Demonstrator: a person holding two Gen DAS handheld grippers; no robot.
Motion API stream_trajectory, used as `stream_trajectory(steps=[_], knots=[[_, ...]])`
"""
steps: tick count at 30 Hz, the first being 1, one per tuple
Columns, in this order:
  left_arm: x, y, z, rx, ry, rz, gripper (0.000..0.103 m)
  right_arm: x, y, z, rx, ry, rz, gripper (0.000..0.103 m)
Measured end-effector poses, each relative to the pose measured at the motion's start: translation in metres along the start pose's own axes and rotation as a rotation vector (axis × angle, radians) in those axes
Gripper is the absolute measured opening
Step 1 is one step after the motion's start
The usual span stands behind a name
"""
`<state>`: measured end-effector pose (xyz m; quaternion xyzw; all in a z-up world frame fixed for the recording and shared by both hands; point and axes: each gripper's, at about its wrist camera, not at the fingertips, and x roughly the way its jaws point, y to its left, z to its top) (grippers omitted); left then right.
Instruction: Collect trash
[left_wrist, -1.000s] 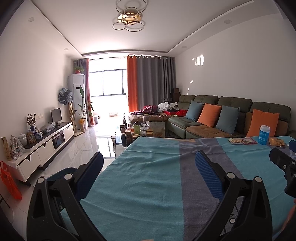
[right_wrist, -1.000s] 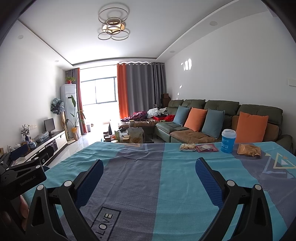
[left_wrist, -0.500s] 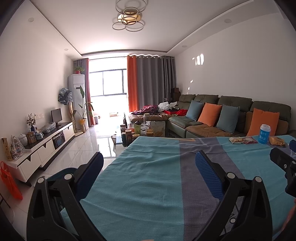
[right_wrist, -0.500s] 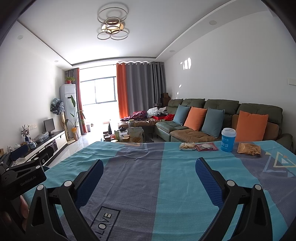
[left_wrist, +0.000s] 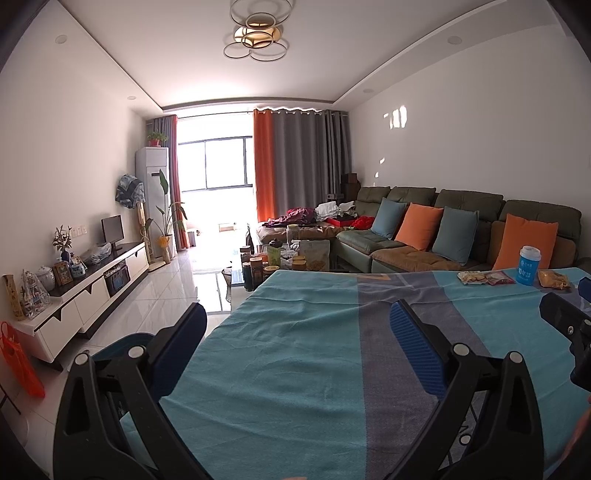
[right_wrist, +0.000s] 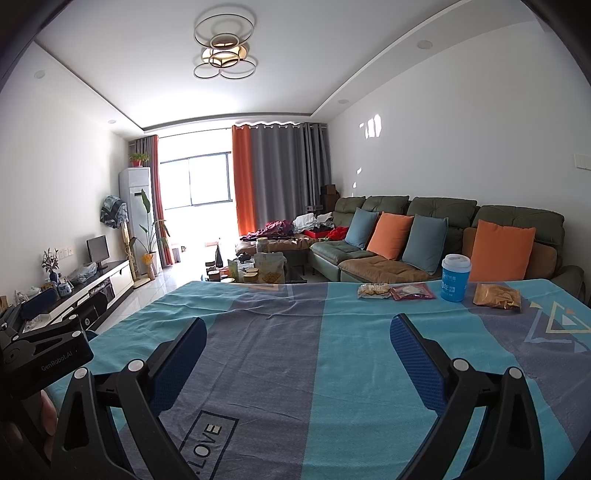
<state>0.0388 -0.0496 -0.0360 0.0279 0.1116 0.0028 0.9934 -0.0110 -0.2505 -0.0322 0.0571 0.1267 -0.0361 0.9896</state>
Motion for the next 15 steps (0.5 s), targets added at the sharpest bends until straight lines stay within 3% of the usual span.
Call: stream_trajectory(steps=[15], knots=[[0.0036, -0.0005, -0.0041, 0.001, 0.009, -0.003, 0.098, 0.0009, -0.0025, -0.003, 0.005, 0.001, 0.0, 0.096]])
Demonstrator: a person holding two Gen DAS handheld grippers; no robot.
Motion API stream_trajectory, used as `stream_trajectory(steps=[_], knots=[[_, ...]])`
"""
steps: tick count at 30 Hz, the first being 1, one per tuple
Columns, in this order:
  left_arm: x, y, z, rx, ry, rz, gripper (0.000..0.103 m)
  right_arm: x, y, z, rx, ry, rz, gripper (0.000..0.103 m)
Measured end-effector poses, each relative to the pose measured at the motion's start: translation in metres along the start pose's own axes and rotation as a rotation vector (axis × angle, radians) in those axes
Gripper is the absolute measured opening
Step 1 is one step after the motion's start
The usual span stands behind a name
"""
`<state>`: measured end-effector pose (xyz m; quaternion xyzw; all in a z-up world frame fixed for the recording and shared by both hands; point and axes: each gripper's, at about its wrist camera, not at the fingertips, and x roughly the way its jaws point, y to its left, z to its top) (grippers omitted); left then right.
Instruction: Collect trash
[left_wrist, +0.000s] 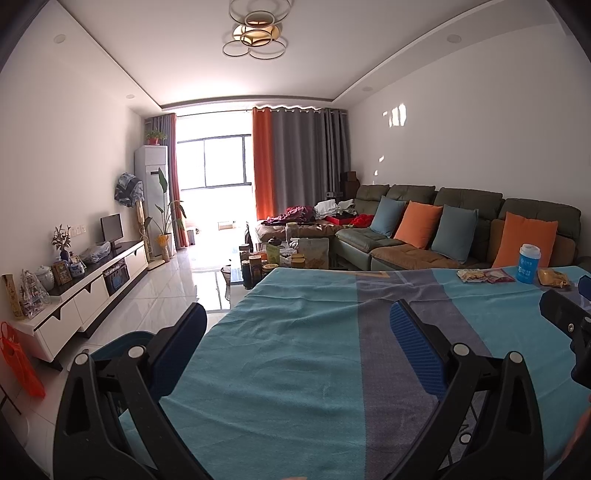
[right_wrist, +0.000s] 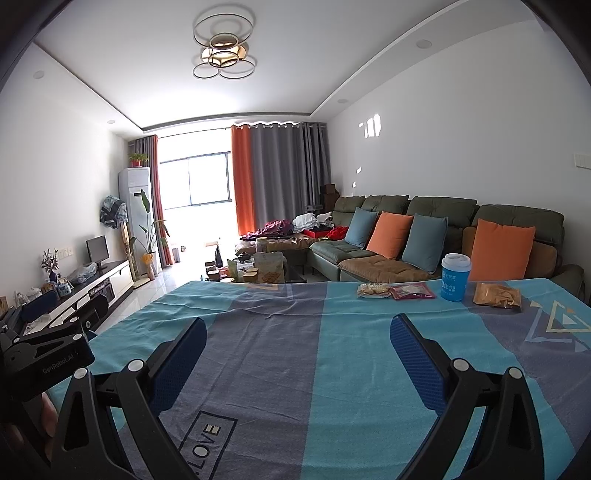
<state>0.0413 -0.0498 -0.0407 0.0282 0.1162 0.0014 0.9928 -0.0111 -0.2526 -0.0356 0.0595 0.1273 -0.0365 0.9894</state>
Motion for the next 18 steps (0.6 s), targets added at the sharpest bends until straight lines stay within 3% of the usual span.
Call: stream_trajectory(steps=[10, 18], knots=[[0.005, 0.001, -0.001, -0.002, 0.022, -0.032, 0.098, 0.001, -0.002, -0.001, -0.001, 0.002, -0.005, 0.096], [0.047, 0.0, -0.005, 0.01, 0.192, -0.052, 0.098, 0.009, -0.017, -0.003, 0.003, 0.039, -0.032, 0.096]])
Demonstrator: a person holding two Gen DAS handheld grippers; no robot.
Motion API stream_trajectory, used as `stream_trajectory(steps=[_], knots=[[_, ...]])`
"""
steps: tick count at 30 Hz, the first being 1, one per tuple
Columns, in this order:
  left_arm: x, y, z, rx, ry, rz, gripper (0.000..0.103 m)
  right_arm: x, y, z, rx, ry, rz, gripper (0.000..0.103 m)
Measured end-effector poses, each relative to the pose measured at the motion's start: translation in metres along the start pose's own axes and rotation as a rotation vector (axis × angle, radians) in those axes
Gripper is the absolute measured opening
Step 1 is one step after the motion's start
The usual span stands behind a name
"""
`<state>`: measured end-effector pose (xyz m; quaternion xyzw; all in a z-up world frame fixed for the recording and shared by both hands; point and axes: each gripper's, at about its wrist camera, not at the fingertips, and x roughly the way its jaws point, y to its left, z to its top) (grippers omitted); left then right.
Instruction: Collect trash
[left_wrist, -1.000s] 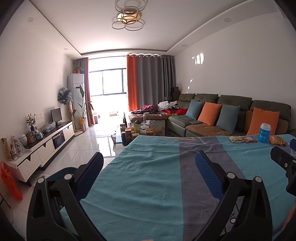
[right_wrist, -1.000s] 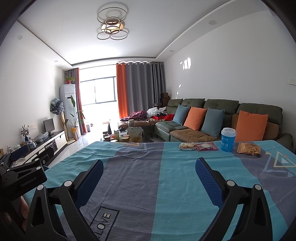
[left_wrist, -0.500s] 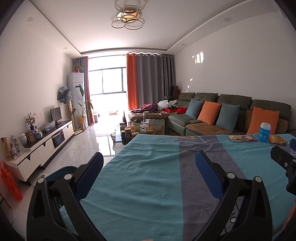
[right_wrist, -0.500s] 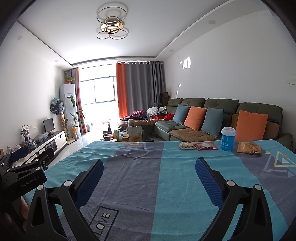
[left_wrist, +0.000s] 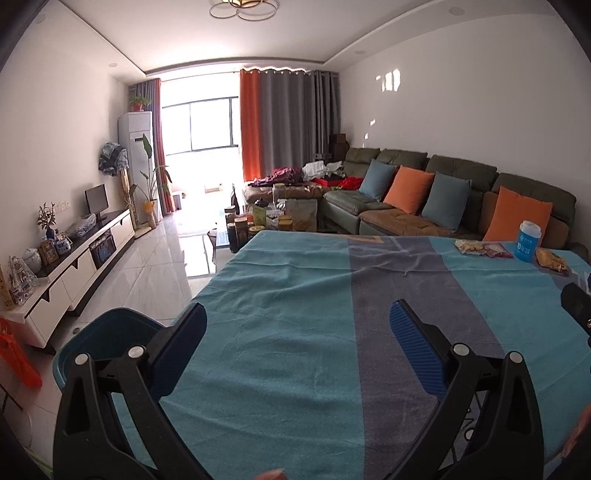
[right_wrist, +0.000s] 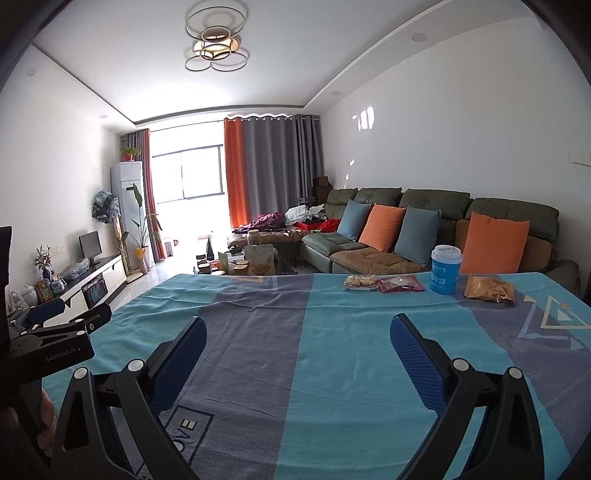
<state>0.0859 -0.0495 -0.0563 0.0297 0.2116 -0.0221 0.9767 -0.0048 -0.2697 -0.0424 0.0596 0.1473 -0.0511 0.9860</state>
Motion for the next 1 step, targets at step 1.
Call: stream_trajectory(steps=[1], knots=[[0.0088, 0.0, 0.0014, 0.004, 0.032, -0.006, 0.098, 0.0021, -0.0021, -0.0003, -0.003, 0.011, -0.002, 0.096]])
